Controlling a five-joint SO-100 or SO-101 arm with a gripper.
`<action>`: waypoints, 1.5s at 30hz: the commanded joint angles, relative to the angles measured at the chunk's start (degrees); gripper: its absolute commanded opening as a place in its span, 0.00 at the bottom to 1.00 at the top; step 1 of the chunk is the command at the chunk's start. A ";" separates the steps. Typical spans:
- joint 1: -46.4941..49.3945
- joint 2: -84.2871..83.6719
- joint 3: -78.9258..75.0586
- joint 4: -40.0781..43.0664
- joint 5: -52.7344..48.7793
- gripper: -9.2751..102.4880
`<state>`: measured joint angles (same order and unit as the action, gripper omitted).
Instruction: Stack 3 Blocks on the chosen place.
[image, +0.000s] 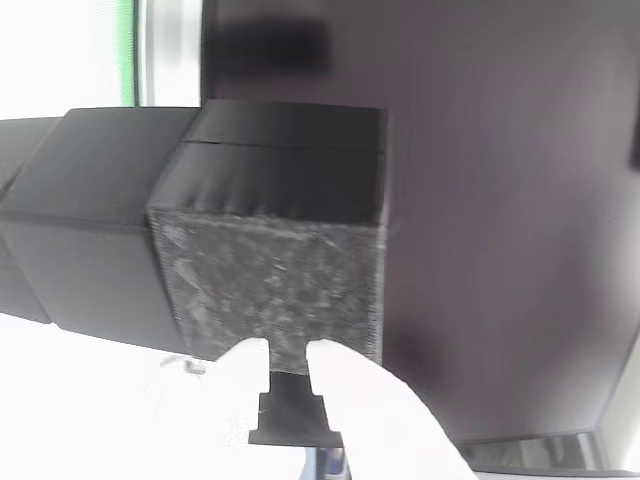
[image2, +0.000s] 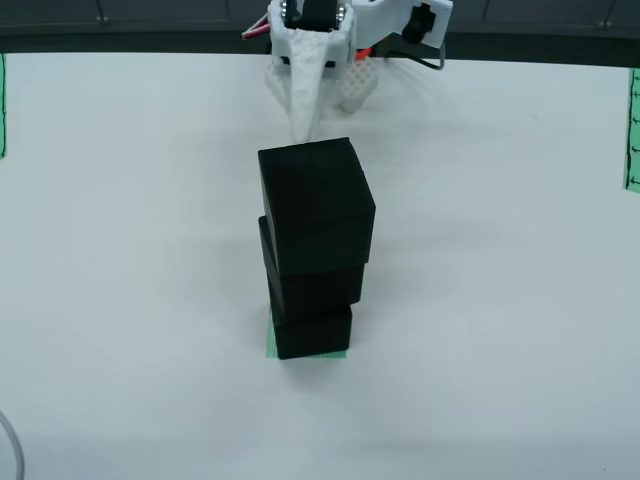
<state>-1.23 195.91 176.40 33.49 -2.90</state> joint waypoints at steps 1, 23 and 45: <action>-0.26 0.97 1.67 0.97 2.64 0.08; -2.99 1.14 3.96 11.95 8.09 0.08; -0.97 1.14 3.96 13.36 8.53 0.08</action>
<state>-2.81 196.17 177.98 46.41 5.36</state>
